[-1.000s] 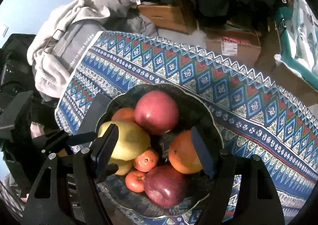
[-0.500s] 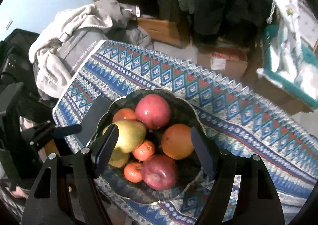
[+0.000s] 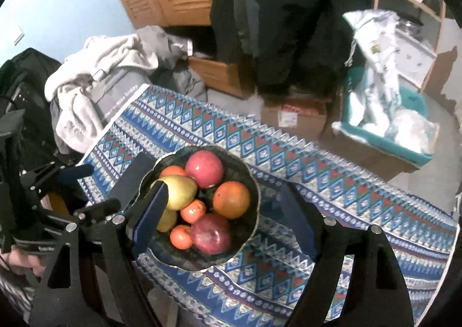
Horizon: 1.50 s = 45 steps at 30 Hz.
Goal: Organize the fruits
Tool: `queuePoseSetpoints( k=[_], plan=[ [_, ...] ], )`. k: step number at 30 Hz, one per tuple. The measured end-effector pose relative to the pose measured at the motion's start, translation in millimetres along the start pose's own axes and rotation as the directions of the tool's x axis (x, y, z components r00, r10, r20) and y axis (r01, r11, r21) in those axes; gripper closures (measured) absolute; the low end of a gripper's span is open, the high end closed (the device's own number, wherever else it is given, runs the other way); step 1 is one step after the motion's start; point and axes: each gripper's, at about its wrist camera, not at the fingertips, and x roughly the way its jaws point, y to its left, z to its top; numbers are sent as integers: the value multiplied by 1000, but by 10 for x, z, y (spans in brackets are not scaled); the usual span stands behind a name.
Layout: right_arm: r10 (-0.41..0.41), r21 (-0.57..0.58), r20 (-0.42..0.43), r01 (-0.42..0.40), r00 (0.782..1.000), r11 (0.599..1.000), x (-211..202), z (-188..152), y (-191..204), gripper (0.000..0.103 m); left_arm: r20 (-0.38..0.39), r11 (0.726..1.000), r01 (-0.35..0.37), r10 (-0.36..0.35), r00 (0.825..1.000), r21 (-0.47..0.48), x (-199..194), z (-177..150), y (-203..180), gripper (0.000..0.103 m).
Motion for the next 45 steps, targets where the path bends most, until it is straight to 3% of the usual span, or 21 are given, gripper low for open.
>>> queuePoseSetpoints(
  k=[12, 23, 45],
  plan=[
    [-31, 5, 102, 31, 994, 1000, -497, -113, -58, 20, 102, 998, -58, 60, 993, -19, -406, 1, -39, 12],
    [-84, 8, 176, 84, 981, 996, -780, -214, -136, 19, 188, 991, -133, 136, 973, -27, -678, 50, -132, 2],
    [-126, 38, 202, 121, 971, 992, -923, -405, -345, 19, 185, 986, -166, 161, 969, 12, -663, 80, -379, 2]
  ],
)
